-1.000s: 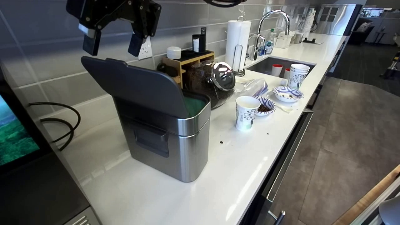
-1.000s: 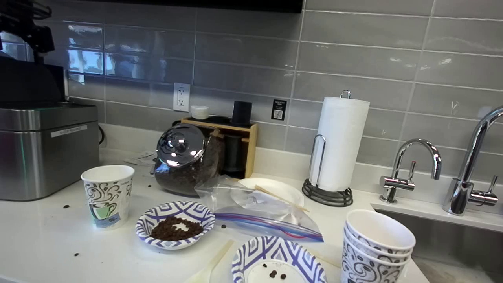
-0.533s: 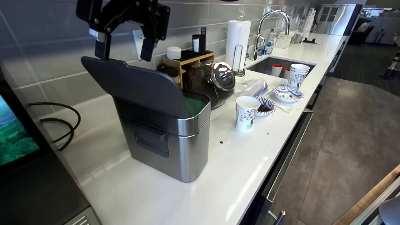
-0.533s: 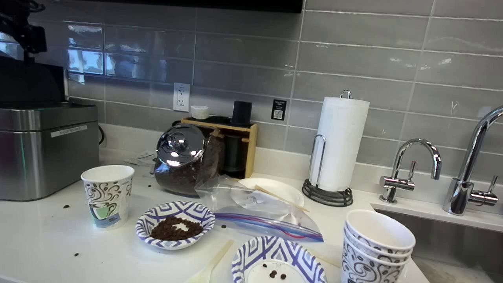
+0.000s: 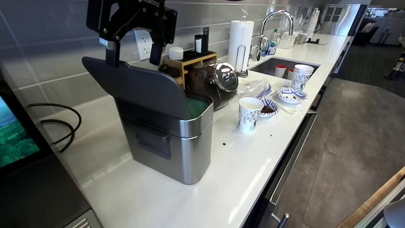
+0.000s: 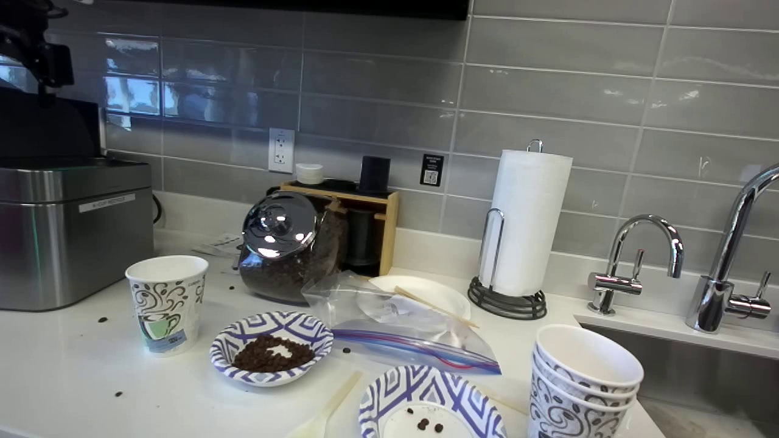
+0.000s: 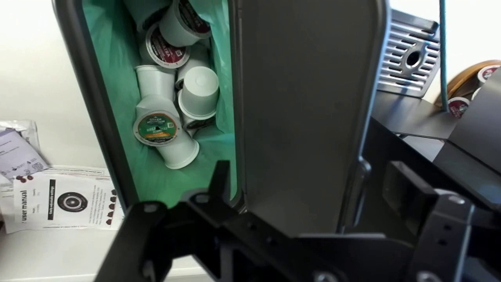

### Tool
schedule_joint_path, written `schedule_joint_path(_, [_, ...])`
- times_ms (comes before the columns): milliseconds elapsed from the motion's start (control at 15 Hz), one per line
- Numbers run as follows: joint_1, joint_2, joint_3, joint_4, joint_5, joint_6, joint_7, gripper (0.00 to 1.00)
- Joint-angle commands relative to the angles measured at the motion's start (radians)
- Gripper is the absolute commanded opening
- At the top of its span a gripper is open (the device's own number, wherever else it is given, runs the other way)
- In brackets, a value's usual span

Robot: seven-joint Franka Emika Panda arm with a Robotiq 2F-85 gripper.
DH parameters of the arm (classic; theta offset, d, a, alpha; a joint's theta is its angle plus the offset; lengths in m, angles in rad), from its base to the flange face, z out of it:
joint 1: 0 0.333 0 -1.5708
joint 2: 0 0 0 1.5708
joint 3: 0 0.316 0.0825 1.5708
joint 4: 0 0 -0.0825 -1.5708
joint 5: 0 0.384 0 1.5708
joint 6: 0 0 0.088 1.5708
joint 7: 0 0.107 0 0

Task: Open the lid on the bin and put a k-cup into it then close it

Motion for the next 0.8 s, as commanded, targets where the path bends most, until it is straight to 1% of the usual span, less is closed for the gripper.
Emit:
schedule_joint_path(0, [0.023,0.009,-0.015,0.005,-0.030,-0.031,0.038,1.00])
schedule_joint_path(267, [0.025,0.001,-0.019,-0.002,-0.030,-0.054,0.050,1.00])
schedule_joint_path(733, [0.025,-0.024,-0.028,0.005,-0.047,-0.195,0.116,1.00])
